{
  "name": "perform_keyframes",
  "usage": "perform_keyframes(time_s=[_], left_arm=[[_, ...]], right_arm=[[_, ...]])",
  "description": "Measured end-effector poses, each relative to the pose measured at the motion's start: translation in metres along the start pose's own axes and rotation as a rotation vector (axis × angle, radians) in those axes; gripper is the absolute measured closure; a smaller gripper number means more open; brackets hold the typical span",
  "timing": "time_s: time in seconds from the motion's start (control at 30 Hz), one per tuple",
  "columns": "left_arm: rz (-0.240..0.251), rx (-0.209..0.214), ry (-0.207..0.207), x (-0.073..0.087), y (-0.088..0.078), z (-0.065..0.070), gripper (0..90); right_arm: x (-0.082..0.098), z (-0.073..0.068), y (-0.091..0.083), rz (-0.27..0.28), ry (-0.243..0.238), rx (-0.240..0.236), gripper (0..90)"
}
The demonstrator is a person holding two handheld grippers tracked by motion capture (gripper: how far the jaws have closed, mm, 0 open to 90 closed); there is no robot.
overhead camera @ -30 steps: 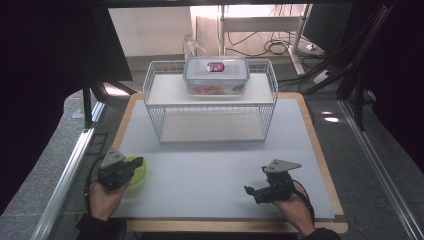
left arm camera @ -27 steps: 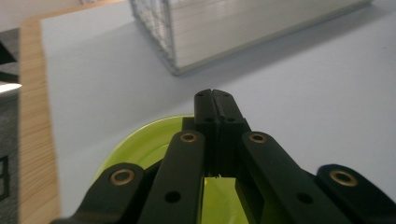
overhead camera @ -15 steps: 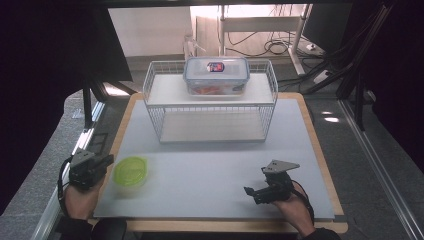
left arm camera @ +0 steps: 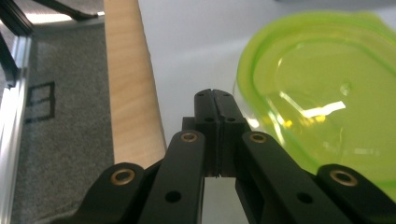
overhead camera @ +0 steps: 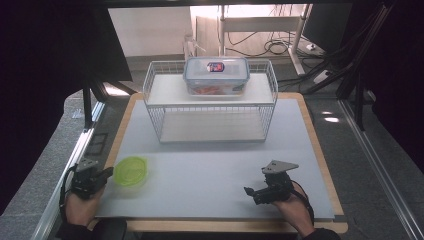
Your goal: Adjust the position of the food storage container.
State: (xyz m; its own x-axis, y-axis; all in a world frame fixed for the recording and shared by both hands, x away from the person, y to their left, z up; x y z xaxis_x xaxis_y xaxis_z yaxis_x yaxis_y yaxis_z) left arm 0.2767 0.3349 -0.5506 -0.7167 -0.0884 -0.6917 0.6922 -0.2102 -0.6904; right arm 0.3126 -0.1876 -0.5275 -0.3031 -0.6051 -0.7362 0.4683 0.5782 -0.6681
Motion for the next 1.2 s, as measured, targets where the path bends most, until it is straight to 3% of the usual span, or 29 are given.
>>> perform_keyframes(time_s=[0.23,0.47,0.9,1.2], left_arm=[[-0.061,0.061,-0.001,0.009,0.010,0.006,90.0],[-0.079,0.111,0.000,0.006,0.017,0.014,90.0],[-0.104,0.208,0.039,-0.012,0.045,0.049,90.0],[-0.138,0.236,0.087,-0.015,0.057,0.067,90.0]], right_arm=[[0.001,-0.001,0.002,-0.010,-0.006,-0.002,4.5],[0.001,-0.002,0.004,-0.021,-0.005,-0.008,4.6],[0.002,-0.002,0.006,-0.025,0.004,-0.016,4.7],[0.003,-0.002,0.007,-0.030,0.004,-0.018,4.7]])
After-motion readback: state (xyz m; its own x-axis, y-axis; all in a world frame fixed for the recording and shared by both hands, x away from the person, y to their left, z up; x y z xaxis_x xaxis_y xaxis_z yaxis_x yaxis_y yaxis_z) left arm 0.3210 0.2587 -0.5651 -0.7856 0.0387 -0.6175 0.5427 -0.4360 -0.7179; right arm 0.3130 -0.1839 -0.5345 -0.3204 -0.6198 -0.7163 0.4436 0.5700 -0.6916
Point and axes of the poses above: each handheld gripper's, and its own axes: y roughly forward along the jaws, x roughly out of its underside, z roughly to its right, the point moved 4 cm from there along y, roughly forward along the jaws, and after that the axes turned 11 degrees about -y, right-handed, at the moved point
